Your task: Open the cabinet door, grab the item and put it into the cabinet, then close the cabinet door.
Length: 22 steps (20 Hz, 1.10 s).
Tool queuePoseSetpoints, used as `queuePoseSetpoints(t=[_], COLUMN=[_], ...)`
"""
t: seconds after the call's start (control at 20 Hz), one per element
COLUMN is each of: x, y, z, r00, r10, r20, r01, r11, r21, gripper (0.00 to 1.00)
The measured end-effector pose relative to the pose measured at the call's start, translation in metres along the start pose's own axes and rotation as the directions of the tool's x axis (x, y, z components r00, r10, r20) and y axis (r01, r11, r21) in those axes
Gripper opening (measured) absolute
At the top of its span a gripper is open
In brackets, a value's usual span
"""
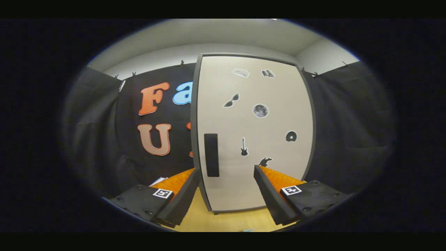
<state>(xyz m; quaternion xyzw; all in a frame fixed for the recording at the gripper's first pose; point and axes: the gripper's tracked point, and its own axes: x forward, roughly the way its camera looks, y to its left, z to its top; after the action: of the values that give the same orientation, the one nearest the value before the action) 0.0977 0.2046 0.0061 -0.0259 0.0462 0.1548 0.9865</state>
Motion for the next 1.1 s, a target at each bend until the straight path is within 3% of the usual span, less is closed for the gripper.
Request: queuePoseSetpoints(t=[0.25,0.45,0.5,0.65,0.75,0.8,1.1], x=[0.06,0.092,0.096,0.102,0.105,0.102,0.101], y=[0.021,0.018,0.018,0.018,0.015,0.016,0.015], z=[-0.007,-0.009,-0.012,-0.02,-0.021,-0.022,-0.024], r00=[0.999,0.997,0.996,0.99,0.989,0.988,0.988], r10=[0.004,-0.02,-0.019,-0.015,-0.021,-0.013,-0.012], r20=[-0.054,-0.078,-0.093,-0.143,-0.146,-0.157,-0.154], r01=[-0.007,0.016,0.015,0.012,0.019,0.013,0.015], r11=[0.999,0.999,0.999,1.0,1.0,1.0,1.0], r21=[-0.042,-0.052,-0.044,-0.023,-0.018,-0.007,0.016], gripper=[0.98,0.9,0.82,0.79,0.51,0.44,0.32])
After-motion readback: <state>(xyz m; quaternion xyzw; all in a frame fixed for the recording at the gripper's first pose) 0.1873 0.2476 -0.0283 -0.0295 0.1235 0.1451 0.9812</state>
